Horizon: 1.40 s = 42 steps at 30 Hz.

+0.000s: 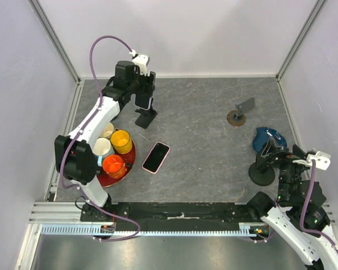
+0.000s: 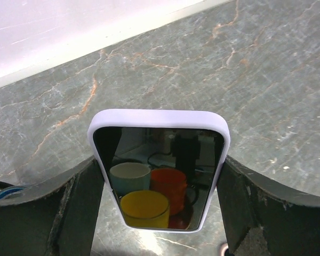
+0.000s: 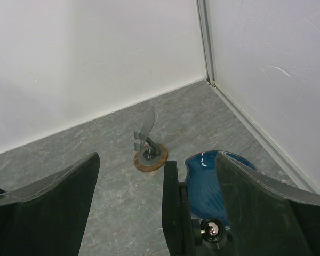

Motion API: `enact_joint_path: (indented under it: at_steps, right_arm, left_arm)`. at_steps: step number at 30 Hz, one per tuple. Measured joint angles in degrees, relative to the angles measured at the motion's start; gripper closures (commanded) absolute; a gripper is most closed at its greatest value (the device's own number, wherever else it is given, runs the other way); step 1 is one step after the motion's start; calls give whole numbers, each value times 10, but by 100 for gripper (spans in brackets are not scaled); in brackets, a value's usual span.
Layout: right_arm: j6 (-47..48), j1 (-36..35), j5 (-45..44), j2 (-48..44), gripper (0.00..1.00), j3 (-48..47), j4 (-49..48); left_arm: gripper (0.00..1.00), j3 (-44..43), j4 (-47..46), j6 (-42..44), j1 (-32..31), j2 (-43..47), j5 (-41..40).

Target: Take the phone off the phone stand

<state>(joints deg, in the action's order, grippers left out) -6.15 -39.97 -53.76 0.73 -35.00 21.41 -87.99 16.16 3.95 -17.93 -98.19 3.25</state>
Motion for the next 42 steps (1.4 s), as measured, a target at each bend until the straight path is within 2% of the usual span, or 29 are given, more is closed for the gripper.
enact_joint_path:
  at_steps: [5, 11, 18, 23, 28, 33, 35, 42]
  right_arm:
    - [0, 0, 1, 0, 4, 0, 0]
    - [0, 0, 2, 0, 4, 0, 0]
    - [-1, 0, 4, 0, 3, 0, 0]
    - [-2, 0, 8, 0, 4, 0, 0]
    - [-2, 0, 10, 0, 4, 0, 1]
    - [-2, 0, 10, 0, 4, 0, 1]
    - [-2, 0, 11, 0, 4, 0, 1]
    - [-2, 0, 12, 0, 4, 0, 1]
  left_arm:
    - [55, -43, 57, -31, -40, 17, -24]
    - [55, -48, 110, -60, -110, 58, -58]
    - [55, 10, 144, -112, -205, 111, -87]
    - [56, 46, 171, -156, -262, 114, -103]
    - [57, 56, 205, -193, -330, 79, -117]
    - [60, 54, 254, -222, -382, -4, -125]
    - [67, 52, 275, -230, -391, -35, -125]
    - [66, 24, 326, -256, -401, -126, -129]
